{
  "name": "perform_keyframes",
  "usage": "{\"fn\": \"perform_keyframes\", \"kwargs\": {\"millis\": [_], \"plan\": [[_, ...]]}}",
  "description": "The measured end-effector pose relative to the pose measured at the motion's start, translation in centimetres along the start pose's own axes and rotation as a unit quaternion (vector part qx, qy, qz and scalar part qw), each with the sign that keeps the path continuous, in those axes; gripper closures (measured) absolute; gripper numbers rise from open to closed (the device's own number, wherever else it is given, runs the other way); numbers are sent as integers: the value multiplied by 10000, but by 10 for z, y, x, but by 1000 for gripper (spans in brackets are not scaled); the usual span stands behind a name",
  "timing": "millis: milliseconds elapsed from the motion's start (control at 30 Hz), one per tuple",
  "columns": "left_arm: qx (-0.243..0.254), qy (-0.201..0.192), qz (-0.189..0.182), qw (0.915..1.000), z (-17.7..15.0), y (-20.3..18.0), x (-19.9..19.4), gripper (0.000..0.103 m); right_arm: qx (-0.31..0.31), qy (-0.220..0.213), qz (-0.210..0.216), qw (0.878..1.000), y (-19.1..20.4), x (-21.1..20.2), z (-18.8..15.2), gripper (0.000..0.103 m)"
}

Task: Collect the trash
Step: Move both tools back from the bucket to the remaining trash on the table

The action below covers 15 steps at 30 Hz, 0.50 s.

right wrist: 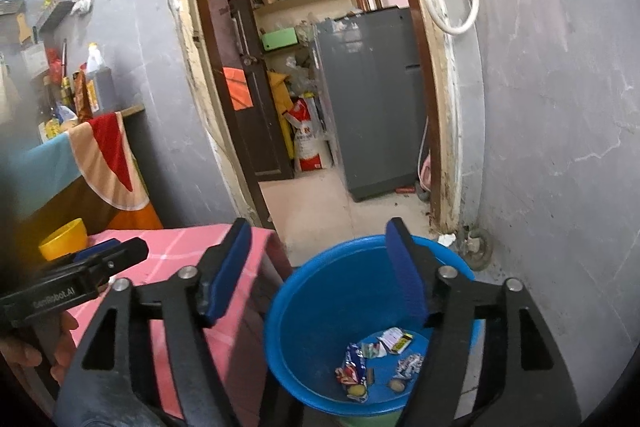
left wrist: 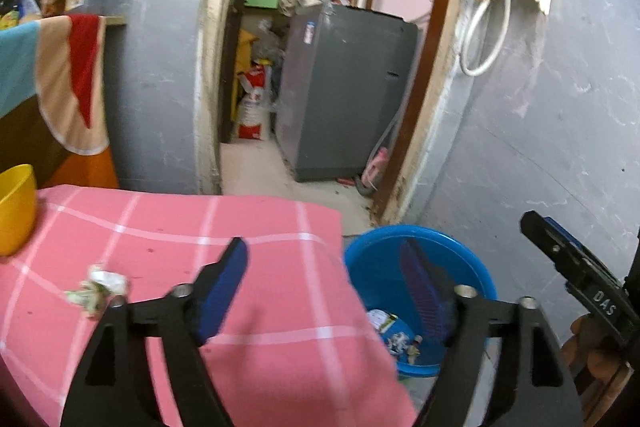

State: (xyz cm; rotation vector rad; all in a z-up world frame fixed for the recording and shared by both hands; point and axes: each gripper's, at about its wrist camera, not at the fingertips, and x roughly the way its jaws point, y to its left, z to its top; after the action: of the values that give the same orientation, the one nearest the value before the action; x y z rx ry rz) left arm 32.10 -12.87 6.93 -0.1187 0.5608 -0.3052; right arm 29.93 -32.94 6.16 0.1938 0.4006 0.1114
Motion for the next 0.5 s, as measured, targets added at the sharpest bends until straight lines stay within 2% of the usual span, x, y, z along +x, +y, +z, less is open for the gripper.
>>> {"fn": "perform_keyframes", "kwargs": {"millis": [33,233,500], "plan": [[-55,-69,36,10000,-1,7,-6,16,0,-36,19,10000,4,-1,0,14],[-211,-442,371,9981,-4,42,-33,6,23,-306,234,9993,30,-7,1,0],[-234,-1010,765,9917,-7,73,-77,3,-235,-850,612,9942,74,-19,2,0]]}}
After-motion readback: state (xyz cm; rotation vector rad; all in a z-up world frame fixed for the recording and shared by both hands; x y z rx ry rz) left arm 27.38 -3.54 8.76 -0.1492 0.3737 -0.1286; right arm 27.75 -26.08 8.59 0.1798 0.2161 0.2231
